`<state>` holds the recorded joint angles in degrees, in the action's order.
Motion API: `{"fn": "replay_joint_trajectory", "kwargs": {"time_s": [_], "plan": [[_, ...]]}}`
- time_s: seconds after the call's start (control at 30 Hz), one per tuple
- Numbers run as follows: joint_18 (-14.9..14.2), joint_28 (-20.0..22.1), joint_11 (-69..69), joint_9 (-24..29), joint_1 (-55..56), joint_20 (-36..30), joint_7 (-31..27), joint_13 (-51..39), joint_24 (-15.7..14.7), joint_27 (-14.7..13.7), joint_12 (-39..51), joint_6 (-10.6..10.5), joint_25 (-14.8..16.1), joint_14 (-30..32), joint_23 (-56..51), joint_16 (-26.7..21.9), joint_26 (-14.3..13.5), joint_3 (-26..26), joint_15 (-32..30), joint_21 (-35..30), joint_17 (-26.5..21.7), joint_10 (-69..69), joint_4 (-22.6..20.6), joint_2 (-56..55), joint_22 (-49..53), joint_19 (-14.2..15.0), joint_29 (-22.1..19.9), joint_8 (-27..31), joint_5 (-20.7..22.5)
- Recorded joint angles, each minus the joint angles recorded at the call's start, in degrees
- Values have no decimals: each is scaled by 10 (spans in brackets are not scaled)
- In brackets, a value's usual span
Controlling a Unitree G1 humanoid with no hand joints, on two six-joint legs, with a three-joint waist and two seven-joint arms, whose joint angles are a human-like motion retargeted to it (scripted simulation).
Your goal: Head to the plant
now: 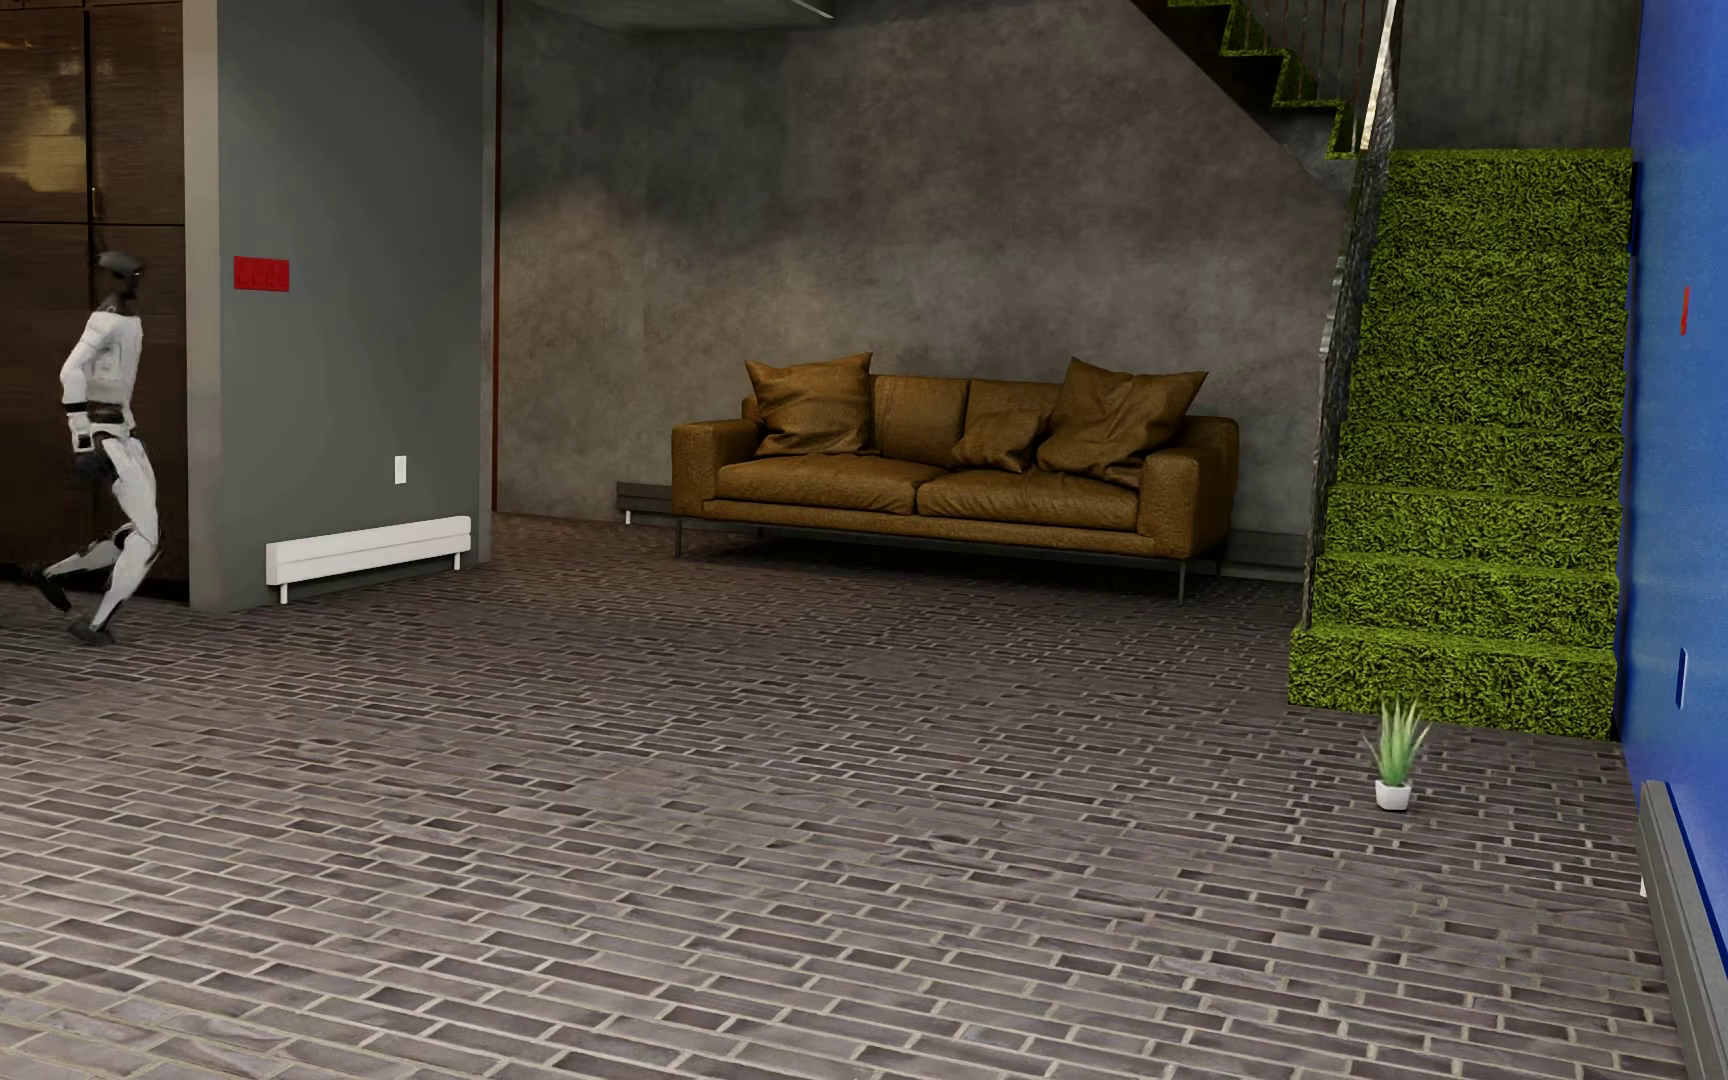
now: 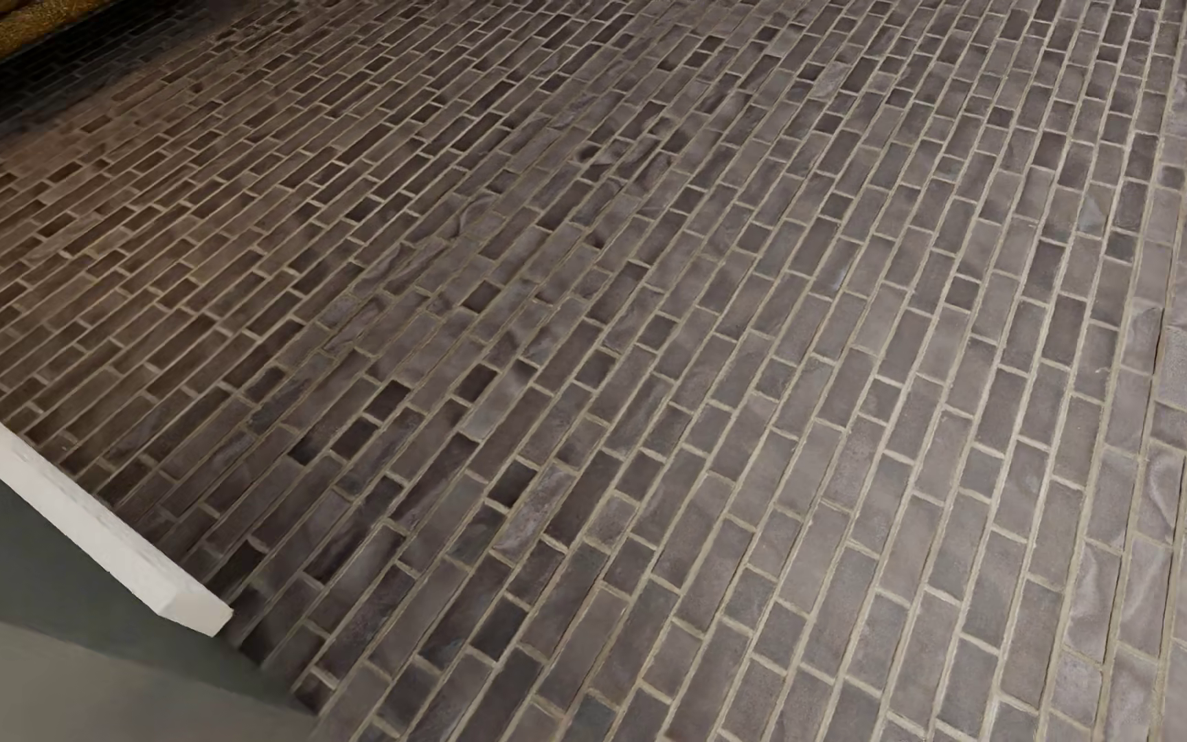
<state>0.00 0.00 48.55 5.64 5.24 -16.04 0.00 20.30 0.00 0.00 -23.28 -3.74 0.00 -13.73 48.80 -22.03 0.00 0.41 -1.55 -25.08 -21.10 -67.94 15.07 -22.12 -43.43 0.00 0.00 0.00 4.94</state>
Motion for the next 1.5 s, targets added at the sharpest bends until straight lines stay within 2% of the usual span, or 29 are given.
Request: {"fn": "replay_joint_trajectory", "kwargs": {"time_s": [0.1, 0.13, 0.3, 0.37, 0.43, 0.47, 0.5, 0.53, 0.6, 0.67, 0.73, 0.77, 0.83, 0.87, 0.9, 0.93, 0.97, 1.0, 1.03, 1.13, 1.17, 1.23, 1.3, 1.33, 1.37, 1.4, 1.43, 1.47, 1.5], "plan": [[0, 0, -154, 7, 144, -51, 0, -56, 0, 0, -40, -5, 0, -19, -74, 1, 0, 69, 141, 38, -24, 2, -71, 166, -35, 0, 0, 0, 68], [0, 0, -196, 4, 193, -61, 0, -72, 0, 0, -53, 0, 0, -15, -93, -2, 0, 97, 179, 48, -28, 43, -93, 221, -41, 0, 0, 0, 70], [0, 0, -276, 2, 354, -86, 0, -153, 0, 0, -65, 20, 0, 43, -202, -24, 0, 218, 302, 38, -62, 313, -80, 435, -99, 0, 0, 0, 35], [0, 0, -267, -7, 375, -93, 0, -166, 0, 0, -56, 25, 0, 9, -187, -32, 0, 262, 245, 5, -64, 314, -70, 475, -122, 0, 0, 0, -3], [0, 0, -170, -15, 390, -94, 0, -149, 0, 0, -45, 52, 0, 21, -134, -37, 0, 278, 84, -33, -43, 207, -85, 463, -146, 0, 0, 0, -36], [0, 0, -77, -9, 384, -112, 0, -141, 0, 0, -28, 63, 0, 4, -94, -33, 0, 265, -16, -61, -30, 131, -94, 431, -166, 0, 0, 0, -55], [0, 0, 46, 22, 324, -93, 0, -120, 0, 0, -13, 50, 0, -34, -96, -18, 0, 235, -111, -81, -41, 104, -123, 404, -160, 0, 0, 0, -56], [0, 0, 173, 17, 283, -98, 0, -113, 0, 0, 3, 47, 0, -61, -69, -6, 0, 196, -110, -103, -33, 107, -139, 332, -150, 0, 0, 0, -60], [0, 0, 297, 17, 153, -80, 0, -60, 0, 0, 24, 28, 0, -64, -42, 6, 0, 101, -36, -126, -21, 175, -159, 208, -77, 0, 0, 0, -39], [0, 0, 207, 12, 5, -39, 0, 5, 0, 0, 36, 10, 0, -43, -10, 11, 0, 19, -60, -92, -2, 280, -154, 84, 27, 0, 0, 0, -13], [0, 0, -22, 12, -115, -13, 0, 40, 0, 0, 78, 4, 0, -32, 0, -1, 0, -55, -131, -163, -22, 354, -137, 5, 107, 0, 0, 0, 0], [0, 0, -133, 11, -167, 6, 0, 59, 0, 0, 102, 2, 0, -46, 2, -11, 0, -88, -81, -171, -28, 383, -130, -18, 143, 0, 0, 0, -2], [0, 0, -215, 2, -248, 24, 0, 90, 0, 0, 153, -6, 0, -84, -1, -30, 0, -136, 201, -187, -44, 402, -111, -72, 187, 0, 0, 0, -10], [0, 0, -206, 2, -277, 58, 0, 99, 0, 0, 163, -9, 0, -79, 14, -34, 0, -173, 234, -186, -44, 399, -91, -93, 195, 0, 0, 0, -23], [0, 0, -205, 7, -295, 65, 0, 103, 0, 0, 167, -10, 0, -36, 29, -37, 0, -204, 149, -187, -42, 376, -64, -111, 189, 0, 0, 0, -28], [0, 0, -159, 0, -301, 69, 0, 110, 0, 0, 156, -11, 0, 56, 45, -35, 0, -215, -8, -179, -35, 344, -50, -128, 176, 0, 0, 0, -27], [0, 0, -112, -11, -268, 61, 0, 111, 0, 0, 145, -36, 0, 186, 63, -22, 0, -197, -124, -178, -28, 264, -20, -147, 150, 0, 0, 0, 4], [0, 0, -55, -5, -245, 50, 0, 97, 0, 0, 126, -41, 0, 276, 76, -11, 0, -161, -130, -191, -26, 172, -22, -127, 112, 0, 0, 0, 28], [0, 0, -51, -4, -173, 30, 0, 78, 0, 0, 113, -47, 0, 271, 71, 0, 0, -126, -102, -190, -22, 48, -21, -87, 76, 0, 0, 0, 53], [0, 0, -142, 11, -1, -72, 0, 6, 0, 0, 53, -22, 0, 37, 2, 17, 0, -2, 2, -120, -18, -110, -67, 125, -39, 0, 0, 0, 84], [0, 0, -184, 12, 53, -93, 0, -19, 0, 0, 23, -13, 0, 12, -38, 17, 0, 31, 49, -99, -22, -77, -76, 202, -71, 0, 0, 0, 83], [0, 0, -237, 8, 144, -117, 0, -65, 0, 0, -29, 6, 0, 22, -115, 14, 0, 106, 141, -4, -22, 85, -82, 310, -119, 0, 0, 0, 51], [0, 0, -251, -8, 186, -113, 0, -118, 0, 0, -75, 18, 0, 32, -199, 6, 0, 163, 213, 41, -42, 315, -72, 379, -141, 0, 0, 0, 23], [0, 0, -253, -22, 202, -80, 0, -134, 0, 0, -96, 18, 0, 37, -233, 5, 0, 187, 225, 63, -52, 379, -66, 398, -147, 0, 0, 0, 17], [0, 0, -246, -31, 225, -80, 0, -146, 0, 0, -109, 19, 0, 134, -262, -1, 0, 206, 224, 86, -64, 598, -60, 418, -154, 0, 0, 0, 0], [0, 0, -231, -31, 241, -68, 0, -148, 0, 0, -118, 19, 0, 13, -272, -3, 0, 230, 204, 108, -67, 386, -57, 444, -165, 0, 0, 0, -21], [0, 0, -191, -30, 243, -69, 0, -141, 0, 0, -123, 25, 0, 41, -271, -8, 0, 245, 159, 116, -66, 328, -65, 463, -178, 0, 0, 0, -40], [0, 0, -110, -45, 280, -64, 0, -130, 0, 0, -122, 44, 0, 79, -259, -8, 0, 241, 71, 118, -53, 250, -83, 437, -190, 0, 0, 0, -58], [0, 0, -14, -32, 258, -75, 0, -113, 0, 0, -106, 65, 0, 54, -228, -13, 0, 227, -39, 108, -41, 183, -121, 424, -215, 0, 0, 0, -85]]}}
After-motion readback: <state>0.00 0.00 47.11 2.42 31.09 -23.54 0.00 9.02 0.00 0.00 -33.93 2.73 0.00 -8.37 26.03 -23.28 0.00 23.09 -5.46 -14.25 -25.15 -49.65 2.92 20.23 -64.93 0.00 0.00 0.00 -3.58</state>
